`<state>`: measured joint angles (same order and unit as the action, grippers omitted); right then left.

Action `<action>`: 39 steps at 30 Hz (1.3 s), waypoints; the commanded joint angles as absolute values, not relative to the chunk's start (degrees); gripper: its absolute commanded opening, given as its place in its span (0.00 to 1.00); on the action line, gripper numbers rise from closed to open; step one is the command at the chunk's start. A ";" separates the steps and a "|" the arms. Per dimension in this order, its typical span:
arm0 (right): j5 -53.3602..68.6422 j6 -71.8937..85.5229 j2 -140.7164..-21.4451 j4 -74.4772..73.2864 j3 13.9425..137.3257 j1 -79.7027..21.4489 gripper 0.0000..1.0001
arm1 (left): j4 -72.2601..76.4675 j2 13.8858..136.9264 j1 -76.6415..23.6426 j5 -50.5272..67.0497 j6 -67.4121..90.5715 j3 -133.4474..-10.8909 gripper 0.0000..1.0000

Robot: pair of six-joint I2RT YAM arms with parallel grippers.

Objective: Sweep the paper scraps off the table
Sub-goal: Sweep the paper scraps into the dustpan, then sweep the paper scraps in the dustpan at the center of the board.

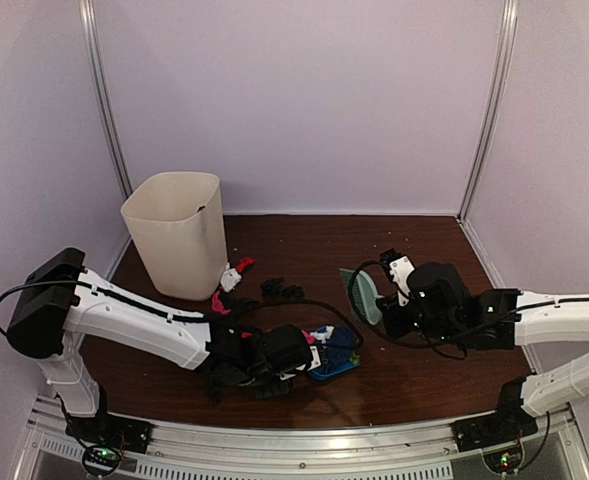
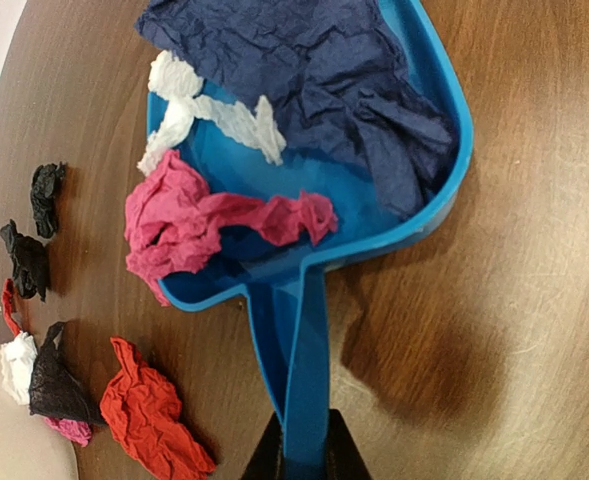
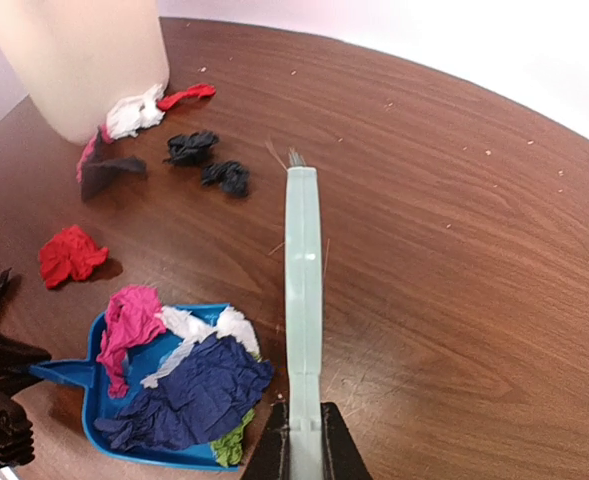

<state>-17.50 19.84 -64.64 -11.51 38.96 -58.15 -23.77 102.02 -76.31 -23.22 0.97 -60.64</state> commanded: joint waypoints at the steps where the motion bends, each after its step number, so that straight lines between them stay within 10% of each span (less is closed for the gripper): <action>1: -22.66 18.99 -63.54 -5.54 37.73 -55.76 0.00 | -22.59 101.16 -76.53 -23.47 1.86 -59.97 0.00; 22: 15.56 31.27 -82.07 12.94 45.14 -53.41 0.00 | -17.49 99.22 -76.55 -22.11 1.26 -56.52 0.00; 39: -1.75 31.49 -73.67 -1.08 39.66 -51.12 0.00 | -17.79 99.23 -76.55 -23.27 1.55 -56.47 0.00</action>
<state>5.93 30.48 -77.80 2.76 41.95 -51.88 -18.85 100.71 -76.31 -23.16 1.34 -56.84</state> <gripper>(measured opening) 0.076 0.097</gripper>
